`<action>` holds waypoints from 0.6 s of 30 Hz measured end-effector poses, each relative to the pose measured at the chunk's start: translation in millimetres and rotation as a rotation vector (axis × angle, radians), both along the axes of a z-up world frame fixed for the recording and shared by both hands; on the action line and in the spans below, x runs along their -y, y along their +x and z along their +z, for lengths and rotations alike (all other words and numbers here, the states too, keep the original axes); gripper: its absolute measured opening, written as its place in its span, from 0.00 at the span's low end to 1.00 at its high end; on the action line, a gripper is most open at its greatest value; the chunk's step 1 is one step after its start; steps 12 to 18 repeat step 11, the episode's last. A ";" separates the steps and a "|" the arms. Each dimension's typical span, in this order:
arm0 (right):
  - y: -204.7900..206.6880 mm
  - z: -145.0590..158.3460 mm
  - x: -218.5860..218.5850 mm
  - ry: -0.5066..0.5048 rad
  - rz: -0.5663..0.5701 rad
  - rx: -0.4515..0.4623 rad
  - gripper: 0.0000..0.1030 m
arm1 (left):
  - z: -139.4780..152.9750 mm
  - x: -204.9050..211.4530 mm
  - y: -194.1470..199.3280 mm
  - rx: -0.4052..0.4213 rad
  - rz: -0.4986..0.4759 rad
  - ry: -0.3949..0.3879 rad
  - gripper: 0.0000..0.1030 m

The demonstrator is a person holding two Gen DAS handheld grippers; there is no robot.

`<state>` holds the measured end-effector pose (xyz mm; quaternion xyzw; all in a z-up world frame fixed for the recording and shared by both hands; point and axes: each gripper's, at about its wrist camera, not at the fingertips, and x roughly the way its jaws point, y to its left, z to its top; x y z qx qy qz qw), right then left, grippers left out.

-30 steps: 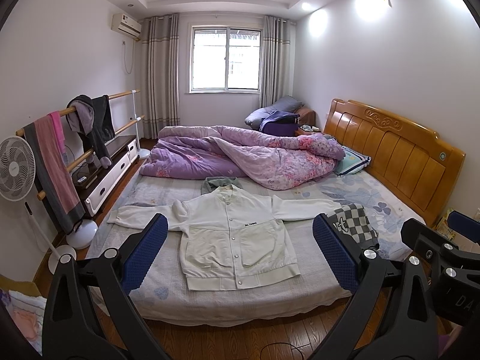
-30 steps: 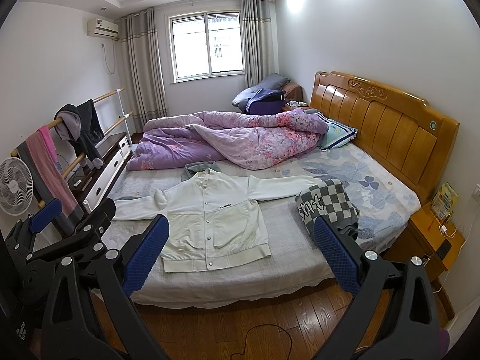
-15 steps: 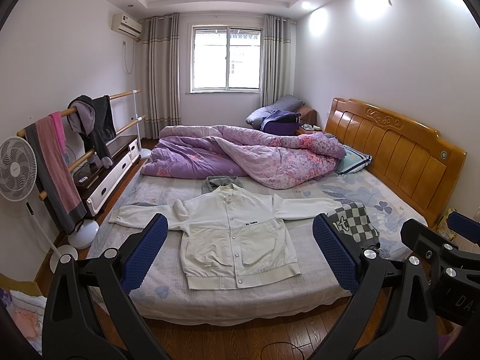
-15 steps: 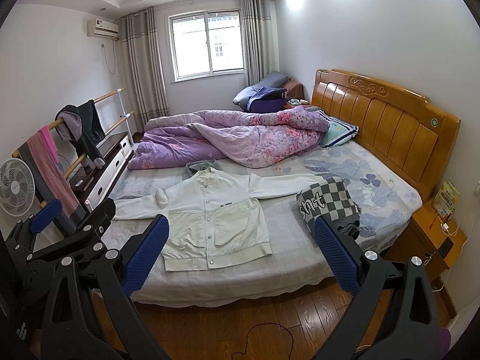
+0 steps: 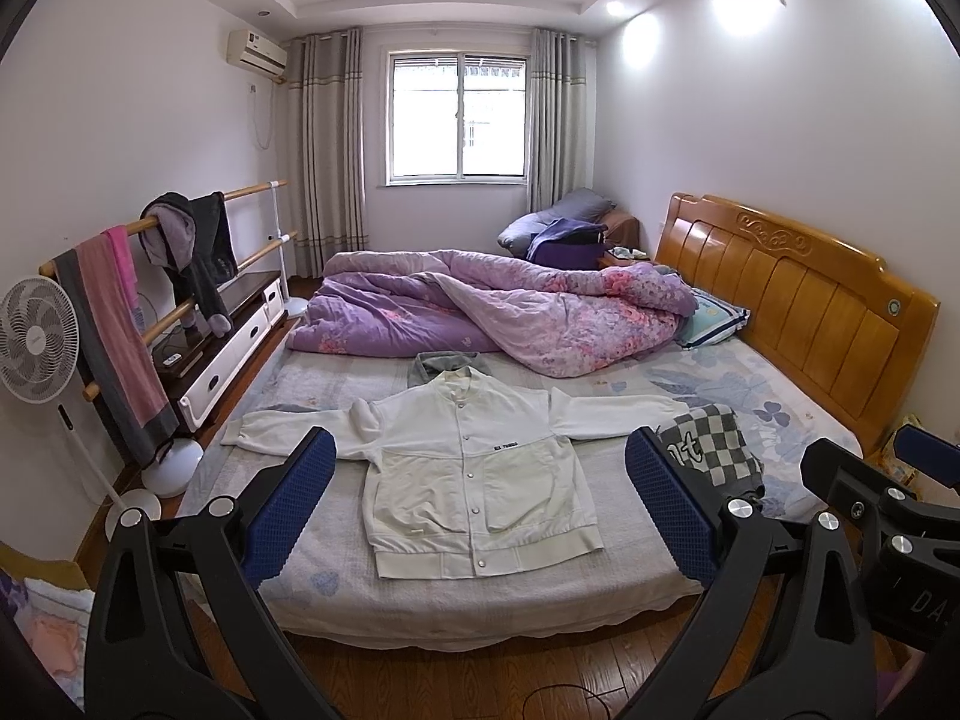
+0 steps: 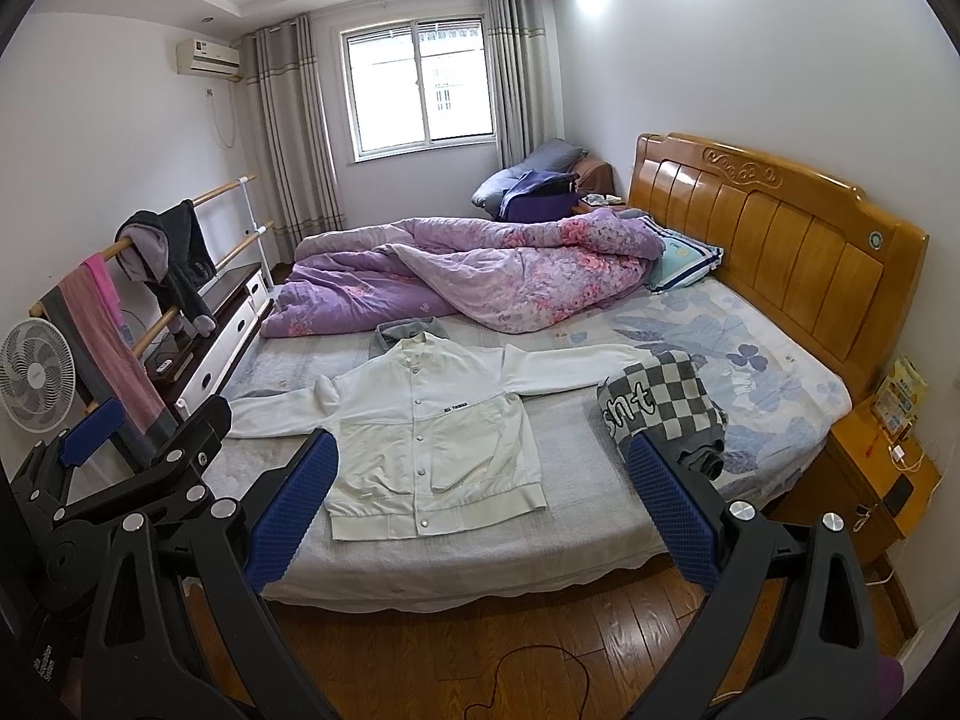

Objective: Fold large clothes

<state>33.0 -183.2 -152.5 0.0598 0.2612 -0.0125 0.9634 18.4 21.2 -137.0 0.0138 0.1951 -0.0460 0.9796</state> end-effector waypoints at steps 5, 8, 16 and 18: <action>3.0 -1.2 6.5 0.017 0.015 -0.011 0.91 | -1.9 -2.2 -1.2 -0.009 0.011 0.007 0.95; 5.3 -1.7 12.5 0.023 0.028 -0.017 0.91 | -1.9 6.9 1.0 -0.016 0.020 0.013 0.95; 5.6 -1.3 23.0 0.028 0.040 -0.023 0.91 | -2.9 14.7 0.8 -0.022 0.029 0.018 0.95; 5.6 -1.3 23.0 0.028 0.040 -0.023 0.91 | -2.9 14.7 0.8 -0.022 0.029 0.018 0.95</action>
